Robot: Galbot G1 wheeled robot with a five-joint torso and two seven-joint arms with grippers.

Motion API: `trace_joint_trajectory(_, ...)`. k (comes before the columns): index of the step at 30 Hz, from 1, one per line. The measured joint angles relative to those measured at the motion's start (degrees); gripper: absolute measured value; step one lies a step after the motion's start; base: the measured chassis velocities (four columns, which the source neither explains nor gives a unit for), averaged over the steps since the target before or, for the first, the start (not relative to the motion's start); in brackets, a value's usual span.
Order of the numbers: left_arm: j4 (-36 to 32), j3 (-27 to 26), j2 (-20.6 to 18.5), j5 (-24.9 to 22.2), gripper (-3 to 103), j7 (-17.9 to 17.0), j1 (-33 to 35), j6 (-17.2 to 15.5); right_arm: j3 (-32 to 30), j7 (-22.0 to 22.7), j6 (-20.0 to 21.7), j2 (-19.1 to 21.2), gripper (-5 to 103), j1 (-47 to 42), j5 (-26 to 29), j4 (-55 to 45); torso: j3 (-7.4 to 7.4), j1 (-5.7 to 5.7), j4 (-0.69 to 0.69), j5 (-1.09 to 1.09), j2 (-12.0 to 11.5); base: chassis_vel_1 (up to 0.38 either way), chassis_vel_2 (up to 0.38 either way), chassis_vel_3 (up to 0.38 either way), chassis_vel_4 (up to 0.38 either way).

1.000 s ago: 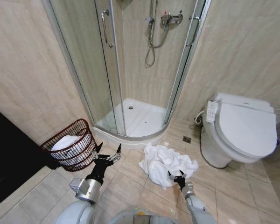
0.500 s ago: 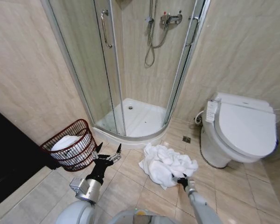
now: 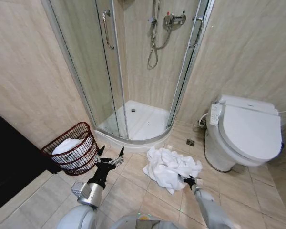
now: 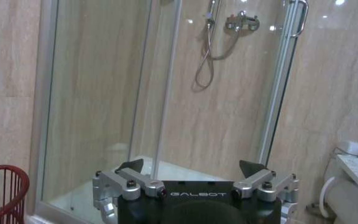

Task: Discard the used towel into the hamper.

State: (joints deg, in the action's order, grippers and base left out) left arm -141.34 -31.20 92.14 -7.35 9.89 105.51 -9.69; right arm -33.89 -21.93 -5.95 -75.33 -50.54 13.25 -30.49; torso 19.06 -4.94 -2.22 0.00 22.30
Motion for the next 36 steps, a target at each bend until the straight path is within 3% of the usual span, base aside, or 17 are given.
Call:
trace_joint_trajectory(11, 0.0, 0.0, 0.0, 0.0, 100, 0.0, 0.0, 0.0, -0.5, -0.5, 0.2, -0.7, 77, 1.1, -1.5, 2.9, 0.04, -0.03, 0.0, 0.0, 0.1, 0.0, 0.0, 0.0, 0.0)
trace_joint_trajectory(14, 0.0, 0.0, 0.0, 0.0, 100, 0.0, 0.0, 0.0, -0.6, -0.5, 0.1, -0.7, 65, 0.6, -1.6, 2.9, 0.05, -0.03, 0.0, 0.0, 0.1, 0.0, 0.0, 0.0, 0.0)
trace_joint_trajectory(16, 0.0, 0.0, 0.0, 0.0, 100, 0.0, 0.0, 0.0, -0.6, -0.5, 0.1, -0.7, 65, 0.4, -1.6, 2.8, 0.05, -0.04, 0.0, 0.0, 0.1, 0.0, 0.0, 0.0, 0.0)
trace_joint_trajectory(18, 0.0, 0.0, 0.0, 0.0, 100, 0.0, 0.0, 0.0, -0.6, -0.5, 0.0, -0.7, 60, 0.1, -1.5, 2.6, 0.06, -0.04, 0.0, 0.02, 0.1, 0.0, 0.0, 0.0, 0.0)
trace_joint_trajectory(19, 0.0, 0.0, 0.0, 0.0, 100, 0.0, 0.0, 0.0, -0.6, -0.5, -0.3, -0.6, 53, -0.2, -1.5, 2.4, 0.06, -0.04, 0.0, 0.0, 0.1, 0.0, 0.0, 0.0, 0.0)
trace_joint_trajectory(21, 0.0, 0.0, 0.0, 0.0, 100, 0.0, 0.0, 0.0, -0.6, -0.5, -0.4, -0.6, 53, -0.3, -1.4, 2.3, 0.06, -0.04, 0.0, 0.0, 0.1, 0.0, 0.0, 0.0, 0.0)
trace_joint_trajectory(22, 0.0, 0.0, 0.0, 0.0, 100, 0.0, 0.0, 0.0, -0.5, -0.4, -0.6, -0.6, 44, -0.5, -1.4, 2.2, 0.06, -0.04, 0.0, 0.01, 0.1, 0.0, 0.0, 0.0, 0.0)
trace_joint_trajectory(25, 0.0, 0.0, 0.0, 0.0, 100, 0.0, 0.0, 0.0, -0.5, 0.1, -2.8, -0.6, 41, -1.0, -1.5, 2.3, 0.07, -0.05, 0.0, 0.01, 0.1, 0.0, 0.0, 0.0, 0.0)
trace_joint_trajectory(30, 0.0, 0.0, 0.0, 0.0, 100, 0.0, 0.0, 0.0, -0.5, 0.9, -5.8, -0.6, 25, -2.6, -1.5, 1.1, 0.08, -0.05, 0.0, 0.01, 0.1, 0.0, 0.0, 0.0, 0.0)
trace_joint_trajectory(36, 0.0, 0.0, 0.0, 0.0, 100, 0.0, 0.0, 0.0, -0.7, 4.6, -10.9, -0.4, 12, -4.1, -4.3, 0.5, 0.08, -0.06, 0.0, 0.0, 0.1, 0.0, 0.0, 0.0, 0.0)
